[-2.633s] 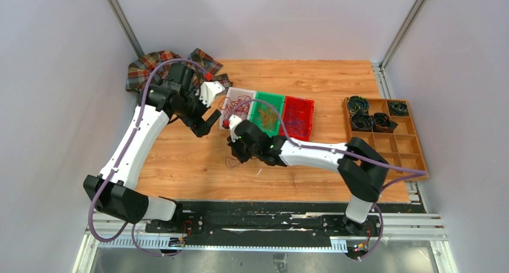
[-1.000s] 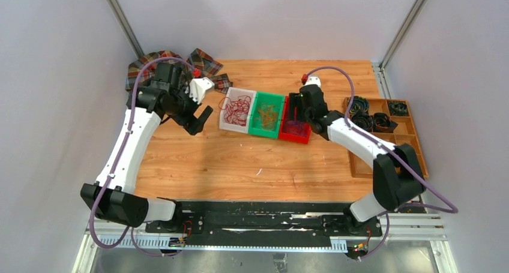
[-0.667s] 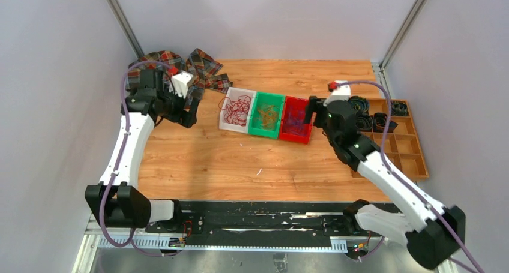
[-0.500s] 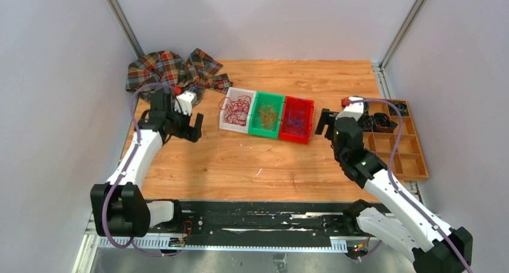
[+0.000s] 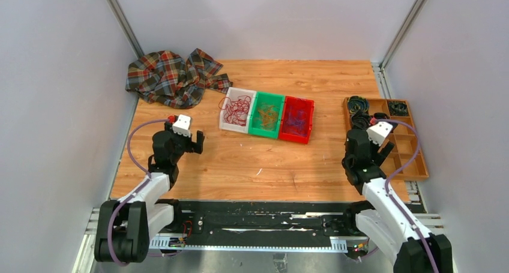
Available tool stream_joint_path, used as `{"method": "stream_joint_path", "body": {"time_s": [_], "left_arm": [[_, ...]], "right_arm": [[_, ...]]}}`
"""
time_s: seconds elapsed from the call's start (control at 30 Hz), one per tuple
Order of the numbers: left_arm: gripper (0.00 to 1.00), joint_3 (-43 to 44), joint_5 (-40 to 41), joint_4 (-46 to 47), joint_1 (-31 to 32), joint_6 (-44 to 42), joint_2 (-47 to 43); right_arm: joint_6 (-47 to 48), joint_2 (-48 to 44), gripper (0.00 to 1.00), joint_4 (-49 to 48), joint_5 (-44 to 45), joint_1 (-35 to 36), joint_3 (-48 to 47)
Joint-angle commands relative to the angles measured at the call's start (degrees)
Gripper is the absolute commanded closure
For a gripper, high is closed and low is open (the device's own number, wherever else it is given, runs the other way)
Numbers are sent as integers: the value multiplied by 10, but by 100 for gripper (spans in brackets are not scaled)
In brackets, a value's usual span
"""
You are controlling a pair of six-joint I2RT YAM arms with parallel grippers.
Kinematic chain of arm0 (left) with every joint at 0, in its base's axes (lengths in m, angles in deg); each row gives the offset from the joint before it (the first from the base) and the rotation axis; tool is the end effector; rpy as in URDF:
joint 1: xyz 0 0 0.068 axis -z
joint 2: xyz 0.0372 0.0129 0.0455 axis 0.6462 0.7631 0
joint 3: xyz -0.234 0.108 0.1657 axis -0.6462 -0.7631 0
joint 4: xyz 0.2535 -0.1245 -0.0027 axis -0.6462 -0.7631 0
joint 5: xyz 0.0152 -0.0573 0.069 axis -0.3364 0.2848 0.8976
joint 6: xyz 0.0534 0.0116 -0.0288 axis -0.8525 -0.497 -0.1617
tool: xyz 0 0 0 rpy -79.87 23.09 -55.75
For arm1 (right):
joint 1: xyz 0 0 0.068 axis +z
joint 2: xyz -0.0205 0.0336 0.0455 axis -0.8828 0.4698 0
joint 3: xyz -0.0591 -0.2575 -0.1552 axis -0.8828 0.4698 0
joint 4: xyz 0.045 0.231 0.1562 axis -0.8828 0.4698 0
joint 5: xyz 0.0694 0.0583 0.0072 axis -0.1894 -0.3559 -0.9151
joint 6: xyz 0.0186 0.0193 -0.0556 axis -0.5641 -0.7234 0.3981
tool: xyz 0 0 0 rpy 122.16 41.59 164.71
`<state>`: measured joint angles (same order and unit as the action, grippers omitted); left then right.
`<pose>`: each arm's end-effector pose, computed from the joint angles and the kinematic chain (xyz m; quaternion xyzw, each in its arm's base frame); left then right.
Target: Untangle the cables
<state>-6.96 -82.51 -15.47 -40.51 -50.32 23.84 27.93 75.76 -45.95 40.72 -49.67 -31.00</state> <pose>0.2058 -0.0105 0.1818 0.1269 0.8067 -0.0576 0.5743 0.1764 0.0021 0.2350 0.2819 0.7379 -0.1980 0.5804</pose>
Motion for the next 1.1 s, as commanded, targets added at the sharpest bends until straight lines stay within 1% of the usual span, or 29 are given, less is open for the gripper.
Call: {"method": "stream_joint_path", "body": {"time_s": [0.0, 0.1, 0.13, 0.17, 0.2, 0.33, 0.4, 0.47, 0.53, 0.57, 0.6, 0.63, 0.67, 0.7, 0.73, 0.77, 0.8, 0.87, 0.9, 1.0, 1.03, 1.07], "left_arm": [[2, -26, -11, 219, -3, 20, 44], [2, -28, -16, 282, -3, 18, 85], [2, -24, -12, 288, -3, 21, 94], [2, -16, -3, 271, -3, 21, 99], [2, -12, 0, 266, -3, 23, 105], [2, -33, 7, 347, -2, 26, 150], [2, -31, 22, 363, -3, 32, 173], [2, -25, 39, 361, -3, 36, 189], [2, -42, 41, 423, -3, 42, 212], [2, -48, 43, 438, -3, 45, 215], [2, -49, 47, 427, -3, 45, 207], [2, -49, 46, 412, -2, 40, 200], [2, -48, 45, 411, -2, 39, 199], [2, -48, 48, 419, -1, 42, 205], [2, -48, 52, 424, -1, 44, 208], [2, -44, 54, 417, -1, 44, 208], [2, -35, 52, 396, 0, 42, 208], [2, -30, 57, 385, 0, 43, 206], [2, -31, 57, 388, 0, 43, 208], [2, -32, 57, 390, 0, 44, 207], [2, -32, 58, 391, 0, 45, 207], [2, -33, 60, 393, 0, 46, 207]], "right_arm": [[43, 40, 11, -82, 4, -19, 18], [52, 81, 11, -101, 22, -31, 18], [53, 93, 11, -105, 14, -38, 16], [57, 103, 11, -115, 8, -40, 15], [65, 113, 11, -134, 4, -41, 17], [97, 166, 10, -238, -32, -50, 26], [100, 201, 11, -272, -38, -51, 21], [114, 239, 11, -310, -47, -52, 18], [128, 273, 11, -345, -50, -53, 18], [138, 290, 11, -369, -60, -55, 22], [152, 307, 11, -392, -70, -58, 18], [157, 321, 11, -381, -81, -57, 3], [156, 336, 10, -371, -101, -57, -6], [175, 355, 10, -391, -104, -54, -10], [187, 364, 11, -391, -98, -44, -18], [201, 367, 13, -387, -111, -36, -20], [222, 372, 15, -402, -141, -33, -18], [225, 376, 15, -404, -146, -33, -19], [225, 374, 16, -402, -145, -33, -20], [244, 355, 29, -458, -141, -19, 14], [252, 347, 24, -486, -139, -12, 31], [258, 339, 17, -511, -146, -10, 54]]}}
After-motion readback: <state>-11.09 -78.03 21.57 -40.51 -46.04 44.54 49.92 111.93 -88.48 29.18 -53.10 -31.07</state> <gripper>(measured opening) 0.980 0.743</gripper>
